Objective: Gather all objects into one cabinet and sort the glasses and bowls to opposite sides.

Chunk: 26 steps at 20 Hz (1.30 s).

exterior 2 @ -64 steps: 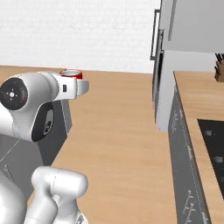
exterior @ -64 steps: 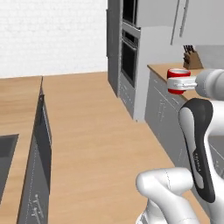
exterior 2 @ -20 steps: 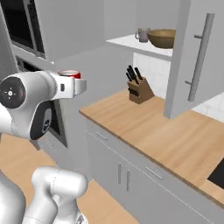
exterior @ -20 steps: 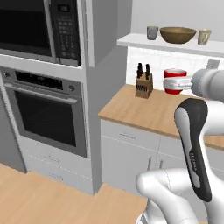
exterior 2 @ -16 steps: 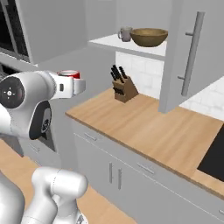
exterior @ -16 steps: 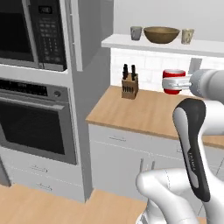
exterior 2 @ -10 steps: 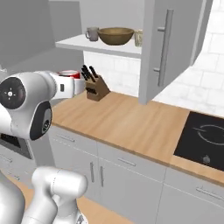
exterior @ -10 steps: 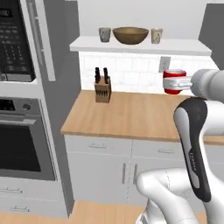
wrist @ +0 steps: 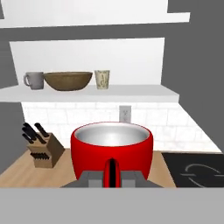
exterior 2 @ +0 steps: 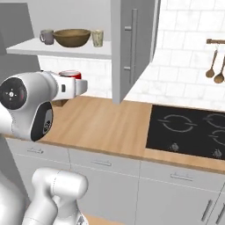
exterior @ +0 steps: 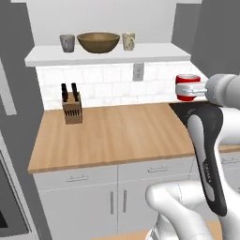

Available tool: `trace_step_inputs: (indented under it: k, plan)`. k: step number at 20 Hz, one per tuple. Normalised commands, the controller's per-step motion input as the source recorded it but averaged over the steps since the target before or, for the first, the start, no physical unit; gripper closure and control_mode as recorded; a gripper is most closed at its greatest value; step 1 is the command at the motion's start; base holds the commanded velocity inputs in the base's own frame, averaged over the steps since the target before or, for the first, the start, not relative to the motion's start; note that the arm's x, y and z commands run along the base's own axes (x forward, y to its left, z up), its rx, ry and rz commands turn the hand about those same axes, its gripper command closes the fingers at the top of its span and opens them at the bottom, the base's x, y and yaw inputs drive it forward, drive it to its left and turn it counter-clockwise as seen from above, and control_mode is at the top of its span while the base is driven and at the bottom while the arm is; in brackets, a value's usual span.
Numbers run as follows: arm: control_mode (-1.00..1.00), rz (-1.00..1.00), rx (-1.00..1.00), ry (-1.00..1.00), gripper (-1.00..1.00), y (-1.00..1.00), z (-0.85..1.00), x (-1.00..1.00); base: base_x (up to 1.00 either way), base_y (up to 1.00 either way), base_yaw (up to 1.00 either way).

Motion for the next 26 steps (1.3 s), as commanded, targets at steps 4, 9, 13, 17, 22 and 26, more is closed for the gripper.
trace_step_inputs:
  k: [4,9,13,17,22,26]
  plan:
    - [1.0,0.0,0.0,0.0,1.0,0.0,0.0,0.0,0.35,0.0,-0.21]
    - [1.0,0.0,0.0,0.0,1.0,0.0,0.0,0.0,0.38,0.0,-0.14]
    - [1.0,0.0,0.0,0.0,1.0,0.0,0.0,0.0,0.38,0.0,-0.13]
    - [1.0,0.0,0.0,0.0,1.0,0.0,0.0,0.0,0.49,0.01,-0.06]
    - [1.0,0.0,0.0,0.0,1.0,0.0,0.0,0.0,0.48,0.0,-0.03]
    - [1.0,0.0,0.0,0.0,1.0,0.0,0.0,0.0,0.41,0.0,0.0]
